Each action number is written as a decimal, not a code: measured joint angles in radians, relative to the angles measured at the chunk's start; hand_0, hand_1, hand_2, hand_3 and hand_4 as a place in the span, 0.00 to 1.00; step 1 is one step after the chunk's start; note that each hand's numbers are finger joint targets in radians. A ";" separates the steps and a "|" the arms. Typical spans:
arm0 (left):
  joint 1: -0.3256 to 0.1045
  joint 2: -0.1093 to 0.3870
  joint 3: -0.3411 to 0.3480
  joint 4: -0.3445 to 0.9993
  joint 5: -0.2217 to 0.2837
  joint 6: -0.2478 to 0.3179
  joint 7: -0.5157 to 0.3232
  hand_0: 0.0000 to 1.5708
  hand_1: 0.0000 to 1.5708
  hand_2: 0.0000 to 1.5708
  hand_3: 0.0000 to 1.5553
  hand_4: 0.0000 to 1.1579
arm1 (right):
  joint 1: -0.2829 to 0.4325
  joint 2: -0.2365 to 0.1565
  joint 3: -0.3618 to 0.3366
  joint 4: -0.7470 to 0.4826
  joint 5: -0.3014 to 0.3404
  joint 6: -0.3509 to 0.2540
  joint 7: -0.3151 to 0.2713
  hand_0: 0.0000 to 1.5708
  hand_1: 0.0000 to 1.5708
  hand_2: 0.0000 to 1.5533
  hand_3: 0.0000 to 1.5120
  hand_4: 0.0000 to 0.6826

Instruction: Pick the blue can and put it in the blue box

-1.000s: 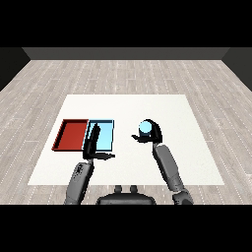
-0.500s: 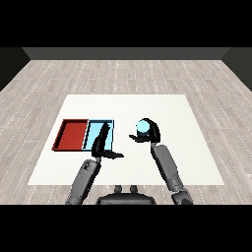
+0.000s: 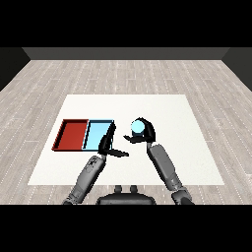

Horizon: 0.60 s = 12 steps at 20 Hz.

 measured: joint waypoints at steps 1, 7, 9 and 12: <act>0.015 0.000 -0.025 -0.022 0.001 0.018 0.010 0.00 0.00 0.00 0.00 0.00 | -0.001 0.000 0.012 0.005 -0.006 -0.010 -0.007 0.91 0.91 0.94 0.90 0.81; -0.046 0.000 -0.091 0.101 0.077 0.086 -0.043 0.00 0.00 0.00 0.00 0.00 | -0.010 -0.001 0.038 0.016 -0.033 -0.009 -0.014 0.92 0.92 0.95 0.91 0.82; -0.048 0.000 -0.116 0.091 0.089 0.111 -0.029 0.00 0.00 0.00 0.00 0.00 | -0.013 -0.001 0.058 0.009 -0.046 -0.020 -0.007 0.92 0.92 0.94 0.91 0.81; -0.065 0.000 -0.114 0.090 0.092 0.114 -0.005 0.00 0.00 0.00 0.00 0.00 | -0.014 0.000 0.063 0.000 -0.054 -0.015 -0.002 0.91 0.91 0.94 0.90 0.81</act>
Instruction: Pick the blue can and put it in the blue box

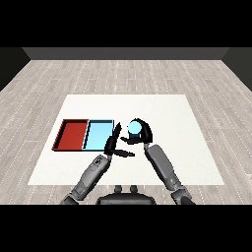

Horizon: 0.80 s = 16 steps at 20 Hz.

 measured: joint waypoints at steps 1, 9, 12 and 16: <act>-0.024 0.000 -0.009 0.030 0.021 0.008 -0.011 0.00 0.00 0.00 0.00 0.00 | 0.001 0.000 0.018 -0.012 -0.004 -0.017 0.006 0.92 0.92 0.94 0.91 0.83; -0.077 0.000 -0.022 0.119 0.089 0.008 -0.043 0.00 0.00 0.00 0.00 0.00 | -0.020 0.000 0.068 0.012 -0.036 -0.042 -0.017 0.91 0.91 0.94 0.91 0.82; -0.088 0.000 -0.056 0.123 0.108 0.040 -0.046 0.00 0.00 0.00 0.00 0.00 | -0.022 0.000 0.103 0.008 -0.045 -0.067 -0.026 0.90 0.90 0.94 0.90 0.82; -0.129 0.000 -0.062 0.153 0.130 0.057 -0.037 0.00 0.00 0.00 0.00 0.00 | -0.012 0.000 0.096 0.020 -0.053 -0.047 -0.055 0.91 0.91 0.94 0.91 0.81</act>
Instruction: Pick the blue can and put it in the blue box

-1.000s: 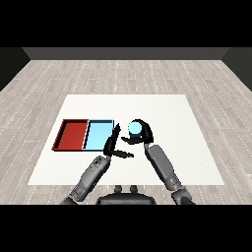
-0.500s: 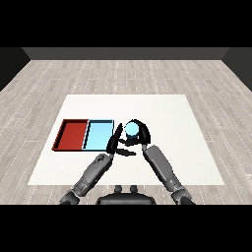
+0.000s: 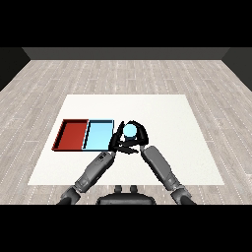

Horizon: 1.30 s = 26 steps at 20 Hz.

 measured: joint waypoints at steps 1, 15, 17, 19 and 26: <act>-0.009 0.000 -0.020 0.004 0.012 0.020 0.004 0.00 0.00 0.00 0.00 0.00 | -0.013 0.000 0.001 0.022 -0.009 -0.001 -0.013 0.91 0.91 0.94 0.91 0.81; -0.100 0.008 -0.086 0.103 0.114 0.066 -0.044 0.00 0.00 0.00 0.00 0.00 | 0.004 -0.005 0.067 -0.022 -0.022 -0.041 0.011 0.93 0.93 0.94 0.91 0.78; -0.088 0.006 -0.086 0.089 0.099 0.064 -0.038 0.00 0.00 0.00 0.00 0.00 | 0.020 -0.004 0.068 -0.037 -0.004 -0.032 0.016 0.91 0.91 0.93 0.89 0.76; -0.082 0.012 -0.096 0.077 0.090 0.079 -0.035 0.00 0.00 0.00 0.00 0.00 | 0.025 -0.007 0.092 -0.057 0.006 -0.053 0.034 0.92 0.92 0.93 0.89 0.73; -0.092 0.030 -0.112 0.087 0.105 0.127 -0.026 0.00 0.00 0.25 0.00 0.67 | -0.005 -0.019 0.130 -0.038 -0.022 -0.090 0.016 0.92 0.92 0.94 0.90 0.75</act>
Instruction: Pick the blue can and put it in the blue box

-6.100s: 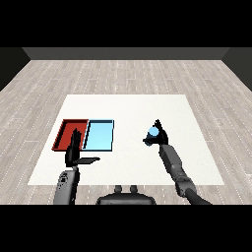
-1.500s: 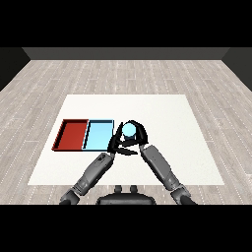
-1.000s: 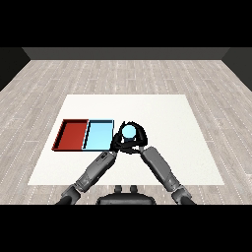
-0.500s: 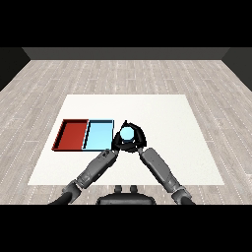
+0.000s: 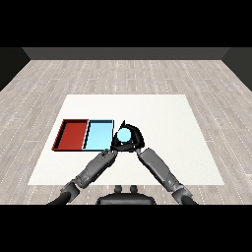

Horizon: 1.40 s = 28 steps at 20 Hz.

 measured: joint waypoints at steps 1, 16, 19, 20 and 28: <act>0.003 -0.003 0.004 -0.003 0.013 0.006 -0.009 0.92 0.92 0.93 0.86 0.94 | -0.006 0.001 -0.004 -0.001 0.003 0.003 0.010 0.92 0.92 0.94 0.91 0.75; -0.020 -0.006 0.003 0.011 -0.024 0.128 0.024 1.00 1.00 0.99 0.94 0.98 | -0.012 -0.002 -0.007 -0.002 -0.033 0.005 0.004 0.70 0.70 0.77 0.68 0.59; -0.019 -0.011 0.011 0.019 -0.041 0.143 0.042 1.00 1.00 0.99 0.94 0.98 | -0.025 0.004 -0.015 0.022 -0.012 0.003 0.010 0.00 0.00 0.00 0.00 0.00; -0.020 -0.012 0.012 0.020 -0.044 0.144 0.043 1.00 1.00 0.99 0.94 0.98 | -0.026 0.006 -0.019 0.022 0.002 0.003 0.018 0.00 0.00 0.00 0.00 0.00; -0.032 -0.018 0.001 0.027 -0.030 0.164 0.055 1.00 1.00 1.00 0.95 0.99 | 0.007 0.009 -0.036 -0.007 0.079 0.021 0.047 0.00 0.00 0.00 0.00 0.00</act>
